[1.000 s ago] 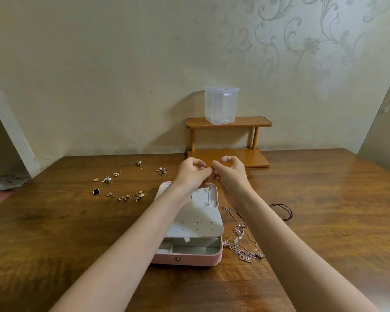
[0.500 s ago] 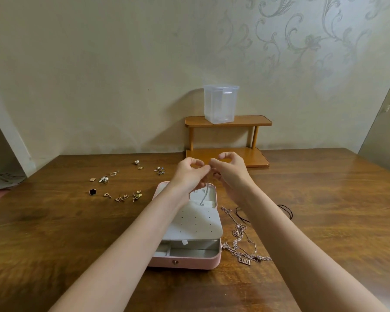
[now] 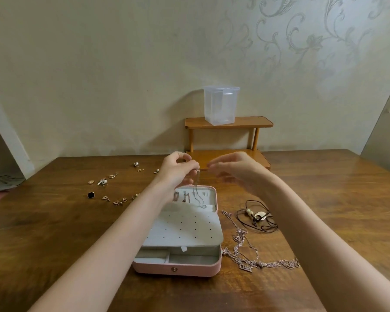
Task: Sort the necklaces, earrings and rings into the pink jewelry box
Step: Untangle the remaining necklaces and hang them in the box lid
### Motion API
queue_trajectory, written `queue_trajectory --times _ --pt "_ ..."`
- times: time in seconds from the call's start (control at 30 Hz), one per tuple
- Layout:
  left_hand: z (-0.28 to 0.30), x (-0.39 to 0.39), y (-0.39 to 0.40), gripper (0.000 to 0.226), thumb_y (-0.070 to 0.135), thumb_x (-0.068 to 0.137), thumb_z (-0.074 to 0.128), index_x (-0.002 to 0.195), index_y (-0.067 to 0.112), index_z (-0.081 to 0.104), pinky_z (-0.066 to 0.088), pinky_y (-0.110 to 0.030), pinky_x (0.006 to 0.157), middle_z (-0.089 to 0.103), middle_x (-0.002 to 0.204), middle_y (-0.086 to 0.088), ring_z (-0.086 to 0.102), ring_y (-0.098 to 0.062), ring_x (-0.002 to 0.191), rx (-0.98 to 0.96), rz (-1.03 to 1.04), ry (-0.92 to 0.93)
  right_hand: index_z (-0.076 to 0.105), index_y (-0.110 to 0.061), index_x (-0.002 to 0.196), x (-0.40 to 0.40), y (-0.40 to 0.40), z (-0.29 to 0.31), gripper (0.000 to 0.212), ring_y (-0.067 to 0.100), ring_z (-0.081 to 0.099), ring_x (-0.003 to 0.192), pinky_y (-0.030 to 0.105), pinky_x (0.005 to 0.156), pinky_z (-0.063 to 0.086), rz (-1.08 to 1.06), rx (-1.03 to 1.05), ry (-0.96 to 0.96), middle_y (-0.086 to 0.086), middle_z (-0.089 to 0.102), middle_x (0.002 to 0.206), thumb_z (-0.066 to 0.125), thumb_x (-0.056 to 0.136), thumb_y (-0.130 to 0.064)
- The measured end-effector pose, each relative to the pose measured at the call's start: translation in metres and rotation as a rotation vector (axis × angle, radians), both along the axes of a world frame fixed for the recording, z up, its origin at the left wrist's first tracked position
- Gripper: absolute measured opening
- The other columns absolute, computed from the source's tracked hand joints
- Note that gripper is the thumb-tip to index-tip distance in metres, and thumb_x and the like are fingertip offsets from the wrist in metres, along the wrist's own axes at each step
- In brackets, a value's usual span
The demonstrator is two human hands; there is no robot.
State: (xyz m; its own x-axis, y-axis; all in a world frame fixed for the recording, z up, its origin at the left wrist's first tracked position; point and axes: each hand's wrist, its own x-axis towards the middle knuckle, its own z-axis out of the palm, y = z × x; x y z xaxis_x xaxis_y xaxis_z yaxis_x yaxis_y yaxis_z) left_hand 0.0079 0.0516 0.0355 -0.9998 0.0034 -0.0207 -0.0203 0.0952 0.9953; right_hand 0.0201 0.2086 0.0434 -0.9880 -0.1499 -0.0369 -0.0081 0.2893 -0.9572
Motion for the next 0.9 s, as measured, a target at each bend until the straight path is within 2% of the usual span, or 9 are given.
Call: queue_trajectory --times 0.07,0.2,0.3,0.4,0.53,0.7,0.8,0.87,0.9 --pt "0.003 0.0 -0.004 0.018 0.014 0.084 0.066 0.096 0.02 0.054 0.052 -0.025 0.061 0.064 0.091 -0.005 0.062 -0.019 0.083 -0.078 -0.045 0.032 0.068 -0.007 0.102 -0.004 0.002 0.004 0.018 0.016 0.065 0.092 0.021 0.073 0.053 -0.02 -0.086 0.041 0.007 0.07 0.1 0.058 0.09 -0.015" --pt "0.01 -0.001 -0.006 0.02 0.013 0.085 0.065 0.101 0.017 0.053 0.053 -0.023 0.059 0.067 0.095 -0.006 0.065 -0.016 0.087 -0.148 -0.136 0.089 0.071 -0.005 0.094 -0.006 -0.006 0.011 0.013 0.016 0.068 0.087 0.021 0.074 0.055 0.015 -0.037 0.044 0.01 0.072 0.093 0.062 0.085 -0.007" --pt "0.012 0.0 -0.007 0.022 0.011 0.086 0.064 0.103 0.013 0.051 0.055 -0.023 0.06 0.068 0.095 -0.01 0.067 -0.015 0.083 -0.137 -0.167 0.134 0.071 -0.006 0.091 -0.008 -0.007 0.015 0.012 0.021 0.068 0.091 0.026 0.082 0.056 0.023 -0.02 0.033 0.012 0.071 0.094 0.066 0.081 -0.002" --pt "0.015 0.001 -0.005 0.018 0.009 0.087 0.062 0.097 0.015 0.048 0.054 -0.02 0.059 0.067 0.086 -0.007 0.067 -0.012 0.074 -0.208 -0.192 0.237 0.069 -0.009 0.087 -0.008 -0.008 0.015 0.011 0.022 0.067 0.092 0.03 0.085 0.055 0.014 0.023 0.078 0.01 0.07 0.091 0.069 0.078 -0.002" --pt "0.012 0.003 -0.001 0.017 0.01 0.087 0.061 0.091 0.018 0.046 0.045 -0.018 0.06 0.058 0.075 0.003 0.056 -0.008 0.065 -0.586 -0.16 0.427 0.067 -0.011 0.084 -0.01 -0.008 0.016 0.014 0.023 0.065 0.09 0.036 0.086 0.053 -0.054 0.055 0.152 0.009 0.068 0.087 0.073 0.074 -0.004" --pt "0.008 0.001 0.005 0.015 0.015 0.088 0.06 0.095 0.017 0.047 0.039 -0.024 0.064 0.057 0.09 -0.001 0.054 -0.016 0.078 -0.954 -0.141 0.493 0.058 -0.012 0.086 -0.007 -0.014 0.018 0.014 0.021 0.062 0.086 0.033 0.083 0.052 0.023 0.019 0.117 0.009 0.064 0.088 0.065 0.08 0.0" --pt "0.003 -0.007 -0.003 0.011 0.021 0.087 0.061 0.089 0.015 0.052 0.039 -0.024 0.063 0.057 0.083 0.002 0.051 -0.015 0.073 -0.94 -0.056 0.4 0.053 -0.011 0.082 -0.003 -0.004 0.023 0.011 0.016 0.053 0.078 0.028 0.072 0.047 0.044 -0.189 0.096 0.006 0.054 0.081 0.055 0.087 -0.002" --pt "-0.004 -0.011 -0.014 0.006 0.016 0.089 0.058 0.091 0.011 0.055 0.042 -0.022 0.061 0.057 0.081 0.0 0.053 -0.013 0.069 -0.734 -0.005 0.256 0.051 -0.013 0.081 -0.003 0.007 0.029 0.012 0.015 0.05 0.077 0.024 0.071 0.044 0.028 -0.308 0.084 0.005 0.05 0.081 0.049 0.091 -0.006" --pt "-0.006 -0.012 -0.021 0.004 0.011 0.09 0.055 0.093 0.009 0.057 0.044 -0.022 0.062 0.058 0.082 -0.003 0.054 -0.013 0.069 -0.555 0.038 0.171 0.051 -0.014 0.082 -0.003 0.012 0.032 0.012 0.015 0.05 0.076 0.025 0.072 0.044 0.012 -0.359 0.076 0.005 0.048 0.081 0.048 0.091 -0.007"
